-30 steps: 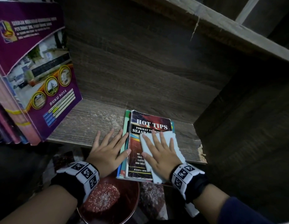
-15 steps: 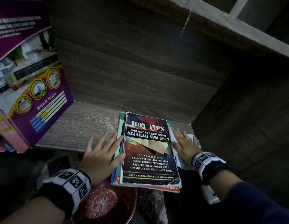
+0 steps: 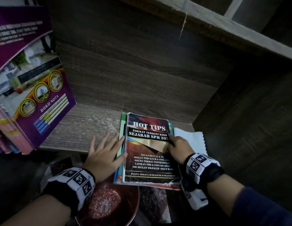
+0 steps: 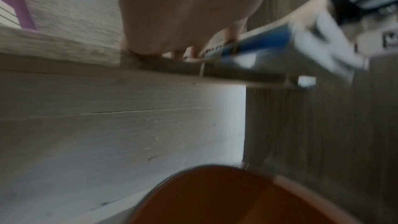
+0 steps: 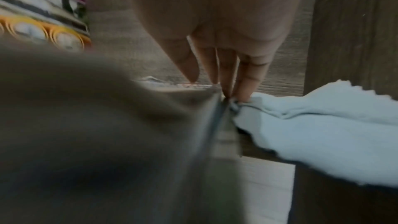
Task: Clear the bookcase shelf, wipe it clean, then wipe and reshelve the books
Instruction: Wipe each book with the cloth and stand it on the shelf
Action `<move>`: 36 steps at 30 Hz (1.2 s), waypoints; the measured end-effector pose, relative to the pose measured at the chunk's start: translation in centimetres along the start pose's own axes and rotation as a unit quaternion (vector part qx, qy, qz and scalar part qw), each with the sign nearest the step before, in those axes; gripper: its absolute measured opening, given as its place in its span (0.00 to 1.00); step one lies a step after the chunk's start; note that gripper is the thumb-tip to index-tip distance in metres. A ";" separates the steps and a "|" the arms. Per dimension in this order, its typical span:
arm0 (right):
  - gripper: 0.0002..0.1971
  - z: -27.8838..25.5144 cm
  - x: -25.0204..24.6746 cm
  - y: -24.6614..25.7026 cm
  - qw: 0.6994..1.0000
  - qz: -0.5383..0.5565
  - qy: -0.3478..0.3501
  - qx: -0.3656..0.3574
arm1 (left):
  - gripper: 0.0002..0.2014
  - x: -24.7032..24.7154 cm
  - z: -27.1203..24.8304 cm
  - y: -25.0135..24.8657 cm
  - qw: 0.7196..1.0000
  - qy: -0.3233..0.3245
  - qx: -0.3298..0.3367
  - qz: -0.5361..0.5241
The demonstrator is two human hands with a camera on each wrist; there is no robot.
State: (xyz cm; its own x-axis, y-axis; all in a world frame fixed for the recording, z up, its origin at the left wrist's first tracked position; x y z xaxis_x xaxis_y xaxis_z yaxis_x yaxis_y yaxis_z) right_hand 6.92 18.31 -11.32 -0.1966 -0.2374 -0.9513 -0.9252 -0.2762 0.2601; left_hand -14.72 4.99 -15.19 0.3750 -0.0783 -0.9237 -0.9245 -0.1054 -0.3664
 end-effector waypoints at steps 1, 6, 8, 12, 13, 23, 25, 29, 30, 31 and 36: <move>0.23 -0.2 0.1 0.1 1.000 0.000 0.011 0.006 | 0.43 -0.1 0.1 -0.2 1.000 0.009 -0.004 -0.013; 0.30 -0.5 0.7 -0.4 0.987 0.135 0.075 0.048 | 0.33 -0.9 0.2 -1.8 0.993 0.043 -0.019 -0.106; 0.31 -0.4 0.5 -0.4 0.980 0.179 0.085 0.028 | 0.33 -1.2 0.0 -2.0 0.992 0.040 -0.018 -0.119; 0.33 -0.8 0.2 0.3 0.956 0.268 0.122 0.019 | 0.33 -1.4 -0.1 -2.1 0.986 0.034 -0.017 -0.161; 0.33 -0.8 0.1 0.3 0.952 0.281 0.122 0.019 | 0.34 -1.5 0.0 -2.1 0.983 0.027 -0.017 -0.183; 0.32 -0.2 0.3 0.6 0.918 0.376 0.122 -0.005 | 0.34 -2.4 1.4 -3.0 0.911 -0.040 -0.050 -0.407; 0.31 -0.6 0.2 0.5 0.909 0.400 0.119 0.006 | 0.30 -2.0 1.4 -2.5 0.893 -0.077 -0.078 -0.436; 0.15 -1.3 -0.7 0.1 0.882 0.461 0.065 0.077 | 0.28 -4.2 0.3 -3.3 0.872 -0.157 -0.032 -0.462; 0.15 -1.4 -1.0 0.3 0.869 0.482 0.063 0.094 | 0.29 -5.0 0.1 -3.6 0.868 -0.172 -0.009 -0.465; 0.19 -1.6 -1.2 0.5 0.857 0.498 0.063 0.116 | 0.29 -5.9 -0.3 -4.1 0.862 -0.185 0.016 -0.472; 0.23 -1.8 -3.7 3.6 0.786 0.604 0.015 0.131 | 0.25 -10.4 -3.6 -6.5 0.832 -0.271 0.151 -0.461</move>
State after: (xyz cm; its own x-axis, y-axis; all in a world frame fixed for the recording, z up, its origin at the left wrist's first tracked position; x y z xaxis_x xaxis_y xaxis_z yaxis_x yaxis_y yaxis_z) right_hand 4.92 16.49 -6.58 -0.9791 -0.2010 -0.0307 -0.1045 0.3681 0.9239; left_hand -12.37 2.96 -2.83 0.9232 0.3651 -0.1200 -0.2677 0.3869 -0.8824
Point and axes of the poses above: each hand's wrist, its own z-axis towards the middle knuckle, its own x-axis out of the palm, y = z × x, the point moved 8 cm from there along z, towards the middle knuckle, and after that the axes turned 1 degree about z, right-handed, at the moved point
